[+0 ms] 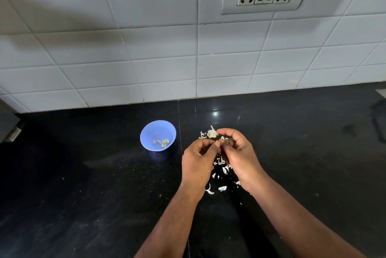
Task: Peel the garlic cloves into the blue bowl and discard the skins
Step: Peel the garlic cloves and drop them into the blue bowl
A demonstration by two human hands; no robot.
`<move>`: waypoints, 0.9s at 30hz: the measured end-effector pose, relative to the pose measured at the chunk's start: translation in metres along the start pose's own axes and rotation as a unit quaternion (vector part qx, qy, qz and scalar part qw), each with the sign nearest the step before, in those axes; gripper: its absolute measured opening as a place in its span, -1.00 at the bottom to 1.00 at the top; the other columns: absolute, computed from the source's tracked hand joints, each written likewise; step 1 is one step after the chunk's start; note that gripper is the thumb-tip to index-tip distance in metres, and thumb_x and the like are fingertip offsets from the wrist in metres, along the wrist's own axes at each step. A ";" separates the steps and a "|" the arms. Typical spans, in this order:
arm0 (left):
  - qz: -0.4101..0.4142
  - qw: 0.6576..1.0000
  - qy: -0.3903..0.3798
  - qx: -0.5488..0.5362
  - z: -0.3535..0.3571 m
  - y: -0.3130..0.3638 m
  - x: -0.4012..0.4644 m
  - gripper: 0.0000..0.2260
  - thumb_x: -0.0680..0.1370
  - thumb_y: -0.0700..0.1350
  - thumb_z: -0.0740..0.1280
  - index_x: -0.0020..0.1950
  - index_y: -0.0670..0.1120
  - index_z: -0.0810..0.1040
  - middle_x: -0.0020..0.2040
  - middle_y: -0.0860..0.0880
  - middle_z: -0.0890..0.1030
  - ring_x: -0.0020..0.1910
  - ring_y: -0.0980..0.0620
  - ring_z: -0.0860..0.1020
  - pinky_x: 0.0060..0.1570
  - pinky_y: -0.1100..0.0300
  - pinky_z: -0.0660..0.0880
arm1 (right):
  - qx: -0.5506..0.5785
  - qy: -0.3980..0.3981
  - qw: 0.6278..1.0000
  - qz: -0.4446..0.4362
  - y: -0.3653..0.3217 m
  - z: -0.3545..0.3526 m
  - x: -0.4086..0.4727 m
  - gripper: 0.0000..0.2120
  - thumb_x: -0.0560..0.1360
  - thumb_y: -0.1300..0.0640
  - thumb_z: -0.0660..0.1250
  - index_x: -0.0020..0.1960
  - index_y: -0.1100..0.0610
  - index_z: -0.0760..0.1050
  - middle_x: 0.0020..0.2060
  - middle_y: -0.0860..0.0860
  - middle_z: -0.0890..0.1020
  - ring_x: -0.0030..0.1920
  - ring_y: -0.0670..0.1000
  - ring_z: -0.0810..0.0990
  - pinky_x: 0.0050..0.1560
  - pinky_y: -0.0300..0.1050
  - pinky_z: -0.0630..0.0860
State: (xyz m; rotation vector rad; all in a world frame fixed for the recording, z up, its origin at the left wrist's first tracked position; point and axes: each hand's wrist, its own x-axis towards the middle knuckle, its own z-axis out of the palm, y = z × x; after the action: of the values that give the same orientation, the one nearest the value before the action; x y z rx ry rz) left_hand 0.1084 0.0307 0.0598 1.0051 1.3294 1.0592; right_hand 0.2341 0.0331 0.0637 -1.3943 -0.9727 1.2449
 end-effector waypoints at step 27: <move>-0.094 0.975 0.070 -0.188 -0.005 0.001 0.000 -0.90 0.64 -0.10 0.46 0.07 -0.09 0.73 -0.13 0.01 0.70 -0.16 0.13 0.62 -0.26 0.16 0.60 | -0.375 0.032 0.914 -0.151 0.007 -0.007 -0.004 -0.76 0.50 0.08 0.55 0.14 -0.11 0.65 -0.14 -0.20 0.64 -0.05 -0.14 0.64 0.01 0.01 0.62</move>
State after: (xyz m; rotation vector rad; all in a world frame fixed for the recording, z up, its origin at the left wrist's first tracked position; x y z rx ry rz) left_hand 0.1030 0.0304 0.0610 0.5214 1.2472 1.1942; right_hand 0.2400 0.0265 0.0580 -1.7462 -1.6512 0.5922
